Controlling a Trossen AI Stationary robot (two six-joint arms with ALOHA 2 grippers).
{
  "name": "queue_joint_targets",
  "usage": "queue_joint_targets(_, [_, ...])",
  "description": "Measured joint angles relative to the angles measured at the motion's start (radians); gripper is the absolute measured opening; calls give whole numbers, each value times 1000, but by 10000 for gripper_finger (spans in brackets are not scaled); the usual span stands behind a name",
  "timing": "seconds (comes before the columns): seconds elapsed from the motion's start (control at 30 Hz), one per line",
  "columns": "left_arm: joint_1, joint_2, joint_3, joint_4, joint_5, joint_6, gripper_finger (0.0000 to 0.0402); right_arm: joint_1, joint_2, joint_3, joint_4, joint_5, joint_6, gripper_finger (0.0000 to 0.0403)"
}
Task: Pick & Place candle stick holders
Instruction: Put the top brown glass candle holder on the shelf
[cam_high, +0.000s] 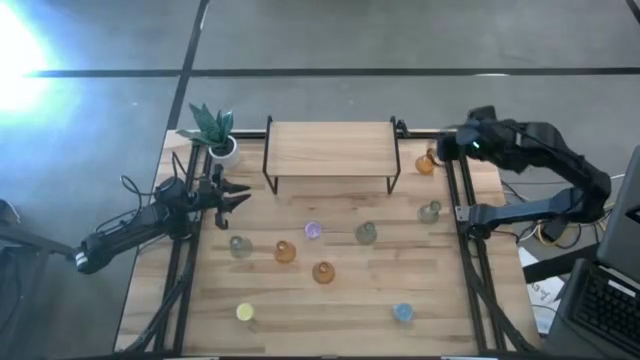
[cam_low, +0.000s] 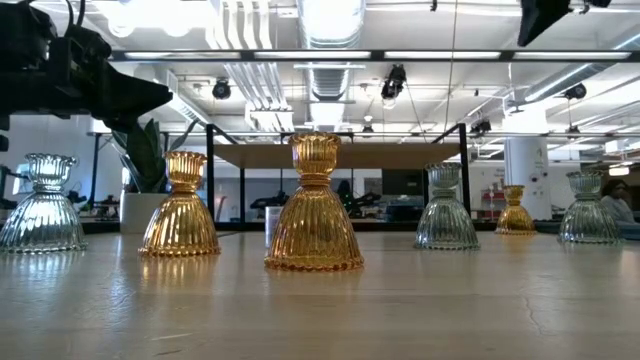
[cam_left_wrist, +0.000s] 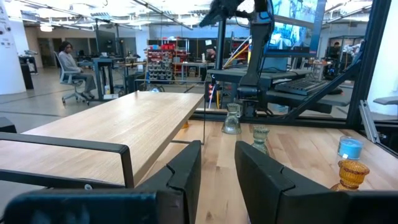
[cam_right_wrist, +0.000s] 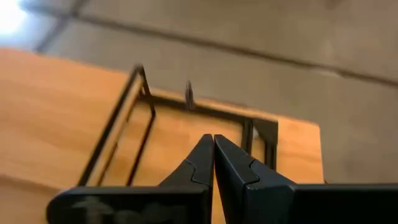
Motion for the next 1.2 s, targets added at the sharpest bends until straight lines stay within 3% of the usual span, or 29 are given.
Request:
queue_joint_targets(0.17, [0,0,0,0,0,0,104,-239,74,30,14,-281,-177,8])
queue_joint_targets(0.27, [0,0,0,0,0,0,104,-336,135,32,7,-387,-280,8])
queue_joint_targets(0.43, [0,0,0,0,0,0,104,-432,195,8,-12,-401,-338,8])
queue_joint_targets(0.7, [0,0,0,0,0,0,104,-477,283,-40,84,-406,-477,19])
queue_joint_targets(1.0, [0,0,0,0,0,0,104,-588,333,-81,135,-505,-516,102])
queue_joint_targets(1.2, [0,0,0,0,0,0,104,-589,372,-86,149,-532,-450,147])
